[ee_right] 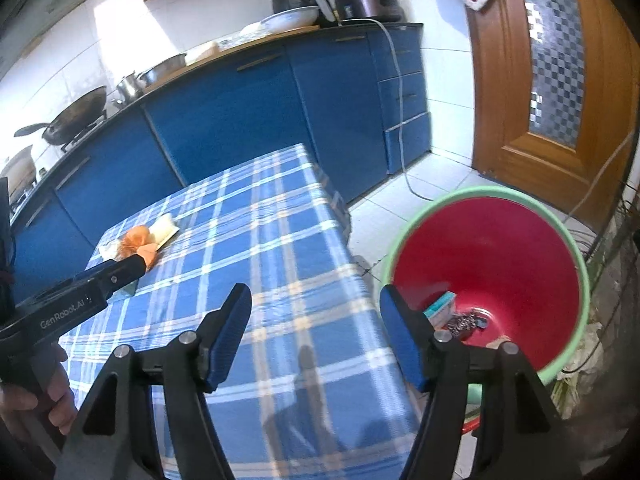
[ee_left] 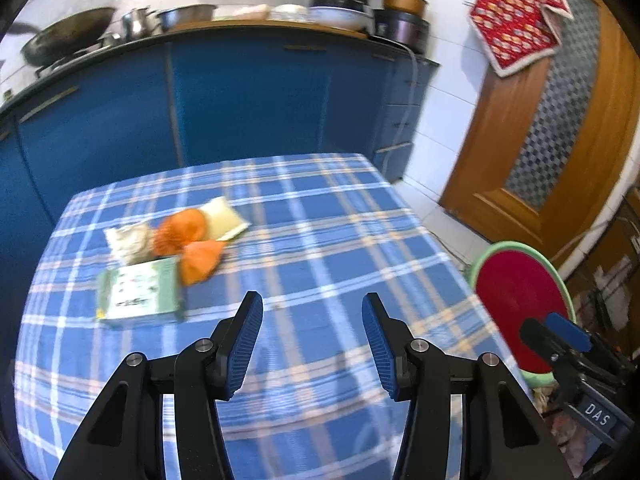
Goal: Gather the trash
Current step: 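Move both open tools back over the table toward the remaining items, then grasp the white paper with the left tool while the right tool grasps the orange bag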
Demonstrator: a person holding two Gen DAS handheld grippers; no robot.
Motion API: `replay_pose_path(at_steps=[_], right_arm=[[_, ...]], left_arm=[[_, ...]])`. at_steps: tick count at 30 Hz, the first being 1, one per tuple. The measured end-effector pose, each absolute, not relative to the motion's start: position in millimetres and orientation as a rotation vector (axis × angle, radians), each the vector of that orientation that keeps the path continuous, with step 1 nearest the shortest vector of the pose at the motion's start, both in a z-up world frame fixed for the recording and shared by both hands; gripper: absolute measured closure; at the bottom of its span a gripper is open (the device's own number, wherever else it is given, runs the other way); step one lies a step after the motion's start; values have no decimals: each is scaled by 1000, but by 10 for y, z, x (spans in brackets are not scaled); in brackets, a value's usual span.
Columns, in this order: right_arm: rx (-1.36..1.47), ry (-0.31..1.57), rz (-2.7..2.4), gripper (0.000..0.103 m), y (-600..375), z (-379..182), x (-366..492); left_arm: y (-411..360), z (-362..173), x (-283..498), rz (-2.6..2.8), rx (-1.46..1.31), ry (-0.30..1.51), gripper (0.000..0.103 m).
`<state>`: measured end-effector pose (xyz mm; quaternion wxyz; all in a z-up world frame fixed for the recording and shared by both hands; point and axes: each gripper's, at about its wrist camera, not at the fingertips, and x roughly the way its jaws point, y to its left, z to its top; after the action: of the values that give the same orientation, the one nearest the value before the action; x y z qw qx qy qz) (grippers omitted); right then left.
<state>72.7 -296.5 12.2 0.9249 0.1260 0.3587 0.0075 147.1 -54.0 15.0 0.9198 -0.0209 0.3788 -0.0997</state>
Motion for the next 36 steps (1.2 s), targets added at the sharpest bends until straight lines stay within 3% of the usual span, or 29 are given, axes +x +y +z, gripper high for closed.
replay_pose_path(at_steps=[19,36], right_arm=[[183,778,125,32,-2257,106,1164],[137,799,183,31,-1680,90,1668]], left_arm=[[584,113,1893,8,-85,782,50],[828,-303,2466,-7,-113,858,50]])
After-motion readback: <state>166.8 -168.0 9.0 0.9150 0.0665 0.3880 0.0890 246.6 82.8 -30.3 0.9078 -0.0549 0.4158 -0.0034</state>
